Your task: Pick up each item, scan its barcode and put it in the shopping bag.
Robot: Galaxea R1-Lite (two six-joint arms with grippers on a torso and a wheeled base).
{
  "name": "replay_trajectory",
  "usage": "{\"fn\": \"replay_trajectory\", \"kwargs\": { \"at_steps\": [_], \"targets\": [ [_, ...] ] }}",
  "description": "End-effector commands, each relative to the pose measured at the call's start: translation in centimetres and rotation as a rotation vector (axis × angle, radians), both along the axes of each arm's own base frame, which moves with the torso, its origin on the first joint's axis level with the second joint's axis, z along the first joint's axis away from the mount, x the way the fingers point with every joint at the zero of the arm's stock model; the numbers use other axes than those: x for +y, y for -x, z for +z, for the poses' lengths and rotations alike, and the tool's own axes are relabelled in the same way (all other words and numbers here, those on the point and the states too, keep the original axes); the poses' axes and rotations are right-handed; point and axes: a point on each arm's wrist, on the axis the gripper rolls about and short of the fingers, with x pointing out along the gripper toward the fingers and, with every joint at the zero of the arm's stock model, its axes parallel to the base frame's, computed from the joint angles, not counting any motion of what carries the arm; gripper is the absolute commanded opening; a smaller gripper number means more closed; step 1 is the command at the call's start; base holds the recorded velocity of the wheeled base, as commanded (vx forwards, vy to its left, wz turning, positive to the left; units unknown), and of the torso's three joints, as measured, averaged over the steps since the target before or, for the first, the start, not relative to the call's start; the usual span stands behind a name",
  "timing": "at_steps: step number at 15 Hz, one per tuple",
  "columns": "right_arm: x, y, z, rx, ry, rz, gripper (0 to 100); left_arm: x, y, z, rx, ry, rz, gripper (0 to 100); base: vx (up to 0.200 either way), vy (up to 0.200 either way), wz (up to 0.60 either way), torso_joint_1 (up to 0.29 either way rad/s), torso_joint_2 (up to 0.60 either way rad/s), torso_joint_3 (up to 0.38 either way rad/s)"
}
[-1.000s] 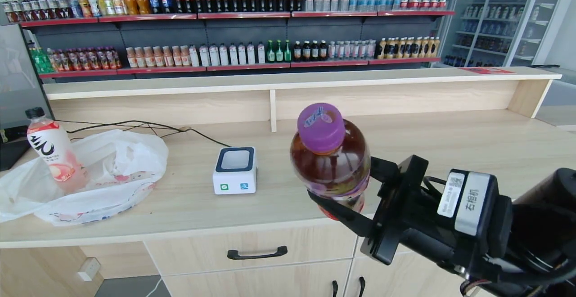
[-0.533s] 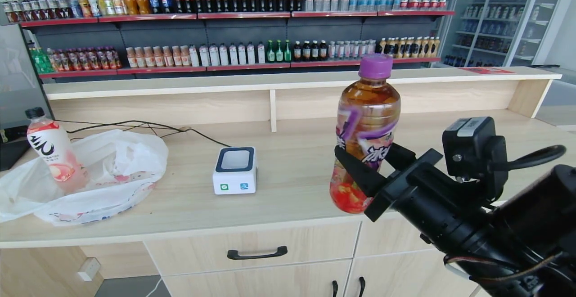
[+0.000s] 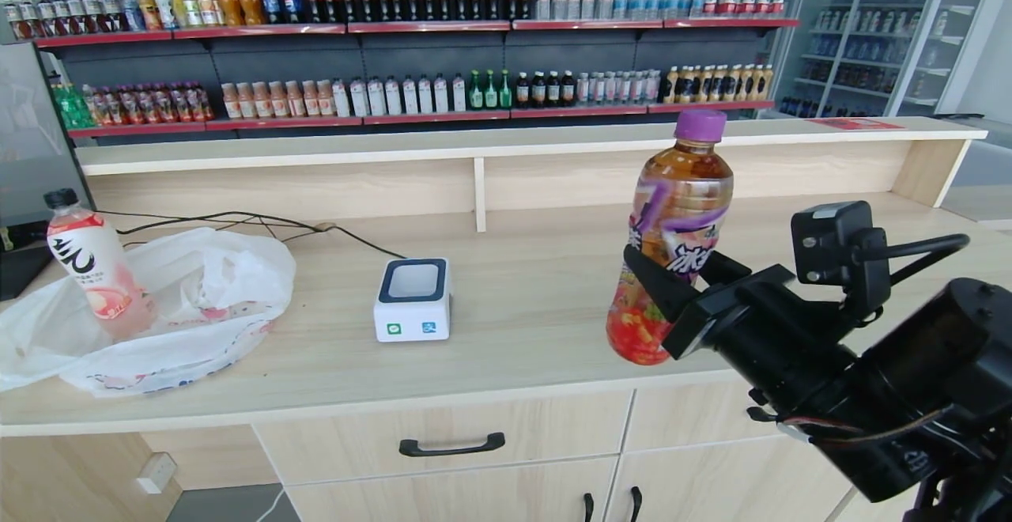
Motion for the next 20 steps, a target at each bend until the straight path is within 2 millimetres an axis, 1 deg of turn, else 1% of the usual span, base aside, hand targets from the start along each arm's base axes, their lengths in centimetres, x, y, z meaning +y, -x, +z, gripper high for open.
{"fn": "replay_trajectory", "kwargs": {
  "at_steps": [1, 4, 7, 8, 16, 20],
  "targets": [
    [-0.1, 0.0, -0.1, 0.002, 0.002, -0.004, 0, 0.0, 0.0, 0.0, -0.001, 0.000, 0.000, 100, 0.000, 0.000, 0.00, 0.000, 0.00, 0.000],
    [-0.6, -0.3, 0.0, 0.000, -0.001, -0.025, 0, 0.0, 0.0, 0.0, -0.001, 0.000, 0.000, 100, 0.000, 0.000, 0.00, 0.000, 0.00, 0.000],
    [-1.6, -1.1, 0.4, -0.006, -0.022, -0.069, 0, 0.0, 0.0, 0.0, -0.001, 0.000, 0.000, 100, 0.000, 0.000, 0.00, 0.000, 0.00, 0.000],
    [-1.9, -1.1, 0.4, -0.009, -0.024, -0.078, 0, 0.0, 0.0, 0.0, -0.001, 0.000, 0.000, 100, -0.200, 0.000, 0.00, 0.002, 0.00, 0.002],
    [-2.9, 0.2, 0.8, -0.014, -0.027, -0.083, 0, 0.0, 0.0, 0.0, -0.001, 0.002, 0.000, 100, 0.000, 0.000, 0.00, 0.000, 0.00, 0.000],
    [-3.1, 0.4, 1.0, -0.023, -0.032, -0.085, 0, 0.0, 0.0, 0.0, 0.001, 0.002, 0.000, 100, 0.000, 0.200, 0.00, 0.005, 0.00, 0.002]
  ]
}}
